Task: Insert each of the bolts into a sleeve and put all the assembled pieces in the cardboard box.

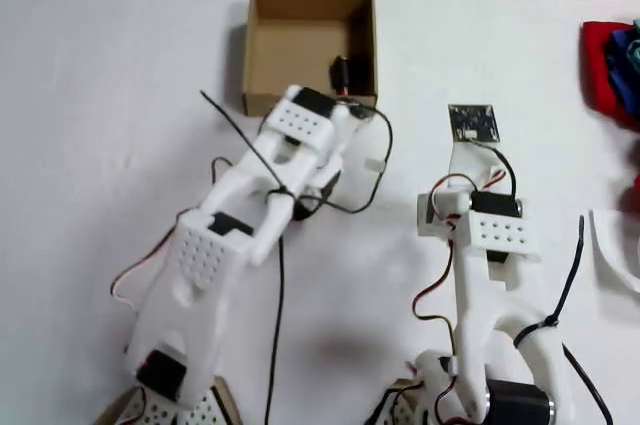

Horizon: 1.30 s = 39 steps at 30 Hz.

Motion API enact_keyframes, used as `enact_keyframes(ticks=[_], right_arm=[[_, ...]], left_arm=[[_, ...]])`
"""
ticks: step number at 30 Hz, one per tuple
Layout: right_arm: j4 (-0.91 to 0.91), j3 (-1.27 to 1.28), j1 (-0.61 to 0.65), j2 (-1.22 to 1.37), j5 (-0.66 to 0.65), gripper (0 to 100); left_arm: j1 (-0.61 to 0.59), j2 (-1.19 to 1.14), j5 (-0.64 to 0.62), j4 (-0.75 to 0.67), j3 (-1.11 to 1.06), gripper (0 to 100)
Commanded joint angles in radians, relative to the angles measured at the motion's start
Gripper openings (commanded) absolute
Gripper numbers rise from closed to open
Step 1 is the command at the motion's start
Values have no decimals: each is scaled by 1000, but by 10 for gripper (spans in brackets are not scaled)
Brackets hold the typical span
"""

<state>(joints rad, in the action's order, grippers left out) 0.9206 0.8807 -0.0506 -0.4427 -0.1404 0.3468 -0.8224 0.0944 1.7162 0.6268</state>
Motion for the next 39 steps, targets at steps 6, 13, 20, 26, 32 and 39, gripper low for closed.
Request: enact_keyframes(ticks=[6,13,20,26,32,39], right_arm=[[-61,66,-8,-142,2,22],[-191,330,1,-538,2,22],[-202,508,148,-851,2,23],[-325,654,269,-1007,2,24],[-544,819,318,-1145,2,25],[-452,818,421,-1265,43,25]], left_arm=[[-25,542,55,69,44,25],[-6,1076,-11,-242,-504,25],[-8,1565,-87,-884,-1185,27],[-8,1633,-92,-1020,-1277,28],[51,1633,-92,-1100,-1256,28],[86,1631,-92,-1168,-1260,32]])
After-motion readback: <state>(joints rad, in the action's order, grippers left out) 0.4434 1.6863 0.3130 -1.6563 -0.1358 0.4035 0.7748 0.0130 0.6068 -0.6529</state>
